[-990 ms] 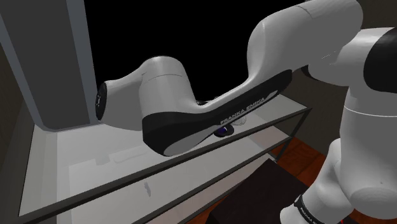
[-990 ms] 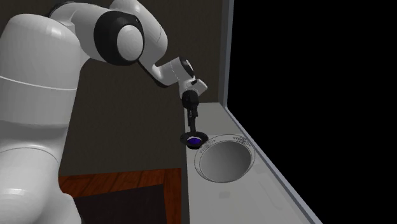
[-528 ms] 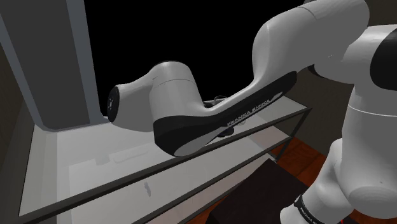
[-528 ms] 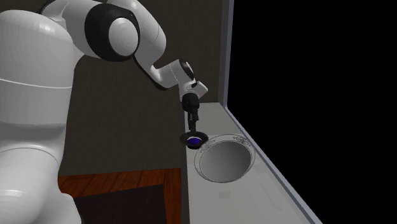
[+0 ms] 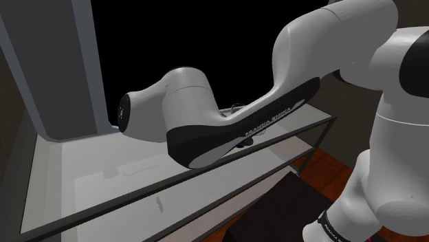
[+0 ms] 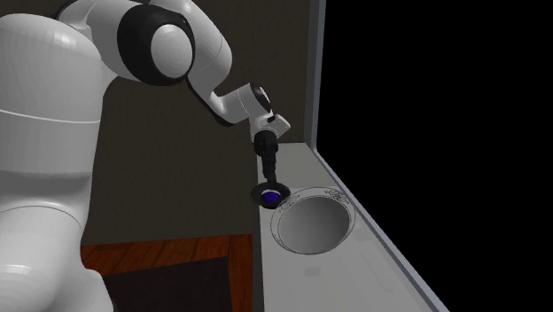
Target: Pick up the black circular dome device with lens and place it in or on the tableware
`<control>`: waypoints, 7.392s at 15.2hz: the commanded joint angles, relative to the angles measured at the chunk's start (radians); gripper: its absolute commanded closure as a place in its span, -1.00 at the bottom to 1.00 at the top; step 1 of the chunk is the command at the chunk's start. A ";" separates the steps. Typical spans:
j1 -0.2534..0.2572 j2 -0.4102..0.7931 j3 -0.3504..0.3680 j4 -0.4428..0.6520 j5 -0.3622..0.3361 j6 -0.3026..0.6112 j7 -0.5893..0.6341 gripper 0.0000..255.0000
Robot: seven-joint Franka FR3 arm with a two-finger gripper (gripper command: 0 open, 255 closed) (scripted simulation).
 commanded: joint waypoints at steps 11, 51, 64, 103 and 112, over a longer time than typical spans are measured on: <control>0.001 -0.029 0.005 0.027 0.000 -0.039 -0.037 1.00; -0.114 -0.640 -0.070 -0.439 0.340 0.474 -0.453 1.00; -0.182 -1.096 -0.995 -0.985 1.350 0.876 -1.010 -1.00; -0.163 -1.162 -0.922 -0.900 1.362 0.799 -0.864 1.00; -0.163 -1.184 -0.906 -0.804 1.349 0.712 -0.781 1.00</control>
